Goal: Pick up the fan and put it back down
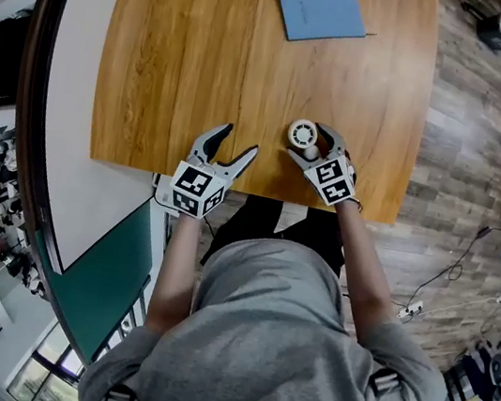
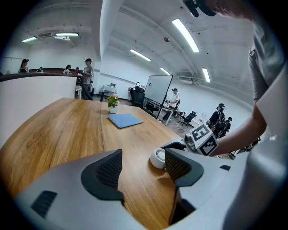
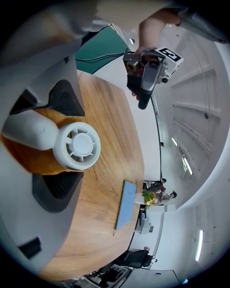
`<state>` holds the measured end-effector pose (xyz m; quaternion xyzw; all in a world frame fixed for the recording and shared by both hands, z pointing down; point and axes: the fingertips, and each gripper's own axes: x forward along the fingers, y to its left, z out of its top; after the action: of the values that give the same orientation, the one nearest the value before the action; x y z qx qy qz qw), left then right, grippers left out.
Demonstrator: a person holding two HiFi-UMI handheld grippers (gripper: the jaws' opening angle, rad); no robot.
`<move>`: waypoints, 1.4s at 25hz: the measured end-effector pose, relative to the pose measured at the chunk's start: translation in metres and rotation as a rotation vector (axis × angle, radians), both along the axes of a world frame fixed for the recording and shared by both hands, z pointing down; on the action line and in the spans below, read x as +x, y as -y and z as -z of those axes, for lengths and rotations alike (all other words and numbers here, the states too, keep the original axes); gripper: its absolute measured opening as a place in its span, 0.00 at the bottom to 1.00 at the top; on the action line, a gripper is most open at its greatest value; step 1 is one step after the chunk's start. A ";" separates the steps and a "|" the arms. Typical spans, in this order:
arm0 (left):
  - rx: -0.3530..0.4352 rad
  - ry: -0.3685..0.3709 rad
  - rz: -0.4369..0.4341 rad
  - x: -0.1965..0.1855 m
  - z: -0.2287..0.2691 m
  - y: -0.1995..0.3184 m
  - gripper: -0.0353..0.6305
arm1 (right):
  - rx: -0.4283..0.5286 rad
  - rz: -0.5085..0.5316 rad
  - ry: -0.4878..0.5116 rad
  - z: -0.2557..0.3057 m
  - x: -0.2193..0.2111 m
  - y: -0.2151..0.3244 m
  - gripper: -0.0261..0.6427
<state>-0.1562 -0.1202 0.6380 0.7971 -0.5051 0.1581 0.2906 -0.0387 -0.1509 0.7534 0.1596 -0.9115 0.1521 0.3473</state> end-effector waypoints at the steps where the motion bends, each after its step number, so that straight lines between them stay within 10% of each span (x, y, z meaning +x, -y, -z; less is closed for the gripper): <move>1: 0.000 0.001 -0.001 0.000 0.000 0.000 0.50 | 0.001 0.000 -0.001 -0.002 -0.001 0.000 0.61; 35: -0.006 0.049 -0.036 0.013 0.003 -0.012 0.50 | 0.063 -0.053 -0.047 -0.015 0.004 0.002 0.58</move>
<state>-0.1434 -0.1079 0.6353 0.8012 -0.4972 0.1840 0.2776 -0.0346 -0.1532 0.7689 0.1979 -0.9028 0.1288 0.3595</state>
